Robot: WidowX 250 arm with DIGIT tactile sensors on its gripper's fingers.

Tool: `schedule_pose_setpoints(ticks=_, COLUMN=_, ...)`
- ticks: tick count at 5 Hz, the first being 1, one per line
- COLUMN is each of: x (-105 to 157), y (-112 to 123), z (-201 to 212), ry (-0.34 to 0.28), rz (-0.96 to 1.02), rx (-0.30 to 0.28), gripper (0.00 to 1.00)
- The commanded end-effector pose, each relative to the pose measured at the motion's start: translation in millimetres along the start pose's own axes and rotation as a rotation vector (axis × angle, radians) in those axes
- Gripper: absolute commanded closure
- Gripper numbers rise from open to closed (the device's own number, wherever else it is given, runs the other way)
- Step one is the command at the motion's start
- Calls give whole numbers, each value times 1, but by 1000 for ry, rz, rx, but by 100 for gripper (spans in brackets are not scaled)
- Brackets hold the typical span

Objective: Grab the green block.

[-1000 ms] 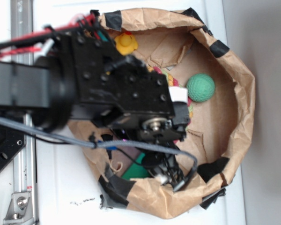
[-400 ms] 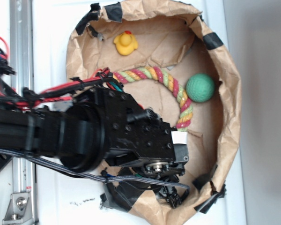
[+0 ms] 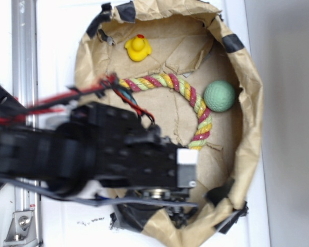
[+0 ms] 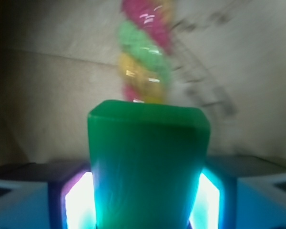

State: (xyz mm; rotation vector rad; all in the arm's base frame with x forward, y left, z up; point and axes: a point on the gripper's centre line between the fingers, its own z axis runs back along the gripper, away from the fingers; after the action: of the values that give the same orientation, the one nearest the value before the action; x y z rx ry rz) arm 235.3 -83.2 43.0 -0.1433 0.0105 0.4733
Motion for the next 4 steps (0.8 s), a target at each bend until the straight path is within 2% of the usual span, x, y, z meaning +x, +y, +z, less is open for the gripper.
schedule_pose_setpoints(ticks=1, x=28, y=47, z=124, ry=-328, rz=-132, rx=-21, gripper=100)
schedule_pose_setpoints(ticks=2, x=32, y=48, z=150, ry=-359, rz=-269, rx=44, gripper=100)
schedule_pose_setpoints(ticks=3, x=35, y=41, z=143, ry=-373, rz=-412, rx=141, gripper=100)
schedule_pose_setpoints(ticks=4, x=40, y=36, z=132, ry=-357, rz=-482, rx=186, gripper=100)
